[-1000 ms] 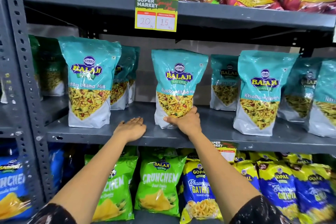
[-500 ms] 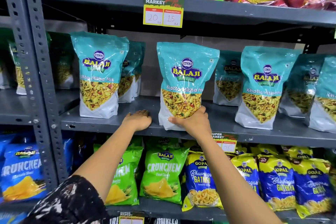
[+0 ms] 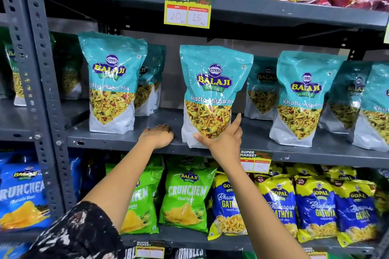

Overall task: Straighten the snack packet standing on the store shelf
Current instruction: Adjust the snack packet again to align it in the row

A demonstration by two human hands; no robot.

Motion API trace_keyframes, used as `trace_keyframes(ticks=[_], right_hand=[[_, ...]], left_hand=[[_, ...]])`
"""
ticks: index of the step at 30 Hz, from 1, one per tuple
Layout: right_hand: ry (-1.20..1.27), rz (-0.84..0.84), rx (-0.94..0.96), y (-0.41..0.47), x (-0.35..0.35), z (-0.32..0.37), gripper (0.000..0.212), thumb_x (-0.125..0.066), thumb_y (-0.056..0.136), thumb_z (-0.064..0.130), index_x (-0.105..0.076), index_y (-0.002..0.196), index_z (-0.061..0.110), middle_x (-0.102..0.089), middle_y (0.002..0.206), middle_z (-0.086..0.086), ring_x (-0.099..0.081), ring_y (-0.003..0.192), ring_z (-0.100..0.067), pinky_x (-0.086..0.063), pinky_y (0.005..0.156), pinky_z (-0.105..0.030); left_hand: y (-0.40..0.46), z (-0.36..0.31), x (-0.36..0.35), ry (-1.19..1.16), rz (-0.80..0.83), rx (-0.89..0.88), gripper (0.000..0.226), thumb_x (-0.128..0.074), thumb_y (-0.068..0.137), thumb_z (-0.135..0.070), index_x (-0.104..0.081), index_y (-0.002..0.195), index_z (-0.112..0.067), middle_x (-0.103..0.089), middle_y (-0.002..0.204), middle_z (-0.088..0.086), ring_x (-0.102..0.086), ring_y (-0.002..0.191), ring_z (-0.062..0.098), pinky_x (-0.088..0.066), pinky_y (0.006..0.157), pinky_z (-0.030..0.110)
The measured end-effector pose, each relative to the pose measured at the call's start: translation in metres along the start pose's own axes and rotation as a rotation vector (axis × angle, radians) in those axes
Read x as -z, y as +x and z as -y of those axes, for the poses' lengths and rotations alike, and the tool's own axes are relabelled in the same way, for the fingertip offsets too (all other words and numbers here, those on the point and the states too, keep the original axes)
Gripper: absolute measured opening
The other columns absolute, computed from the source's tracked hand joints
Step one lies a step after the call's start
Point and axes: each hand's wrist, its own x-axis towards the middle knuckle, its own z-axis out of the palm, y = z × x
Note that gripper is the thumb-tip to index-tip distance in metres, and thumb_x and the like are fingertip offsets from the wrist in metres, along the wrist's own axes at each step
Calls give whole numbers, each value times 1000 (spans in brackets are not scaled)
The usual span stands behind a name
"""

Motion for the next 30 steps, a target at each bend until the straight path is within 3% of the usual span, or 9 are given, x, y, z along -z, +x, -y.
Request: trace_keyframes(ticks=[4,7,10,17,25,30], right_hand=[[-88,-199,284,-23,-4,1,112,-80,69,47,-6,151,28,-15,155,-16,-23,140,-36,-43,101,-50],[-204,-224,373,-27,-18,3,104,-78,70,44,-11,150,37,-9,158,-15,-18,143,-37,-36,109,-53],[-242,-193,368,-26,-32,2,101,-74,75,46,-8,150,42,6,160,-9,-6,146,-39,-26,113,-56],[-440,-195,378,-19,-44,3,99,-71,77,48,-1,148,50,15,161,4,-2,144,-48,-30,98,-75],[-507,-173,391,-2,-46,3,98,-72,76,47,-6,149,48,6,163,1,-15,139,-53,-44,94,-67],[-496,-162,400,9,-52,0,100,-72,77,45,-1,147,50,11,162,4,-12,140,-52,-43,94,-67]], left_hand=[[0,-1,-1,8,-7,-4,58,-24,99,-38,-23,154,-19,-16,164,2,-18,149,20,-14,119,44],[0,-1,0,11,-9,-3,58,-24,99,-37,-23,153,-18,-17,164,2,-19,149,19,-15,119,45],[0,-1,-1,15,-12,-5,58,-24,99,-37,-23,153,-18,-17,164,2,-19,149,19,-15,118,45],[0,-1,-1,8,-33,-23,54,-24,99,-36,-30,150,-17,-24,161,3,-26,147,20,-19,116,46],[0,0,-2,2,-29,-23,56,-24,98,-38,-29,150,-18,-22,162,3,-24,147,20,-17,117,48],[1,0,-2,-2,-29,-17,57,-23,99,-39,-26,152,-19,-19,163,2,-21,149,18,-15,118,48]])
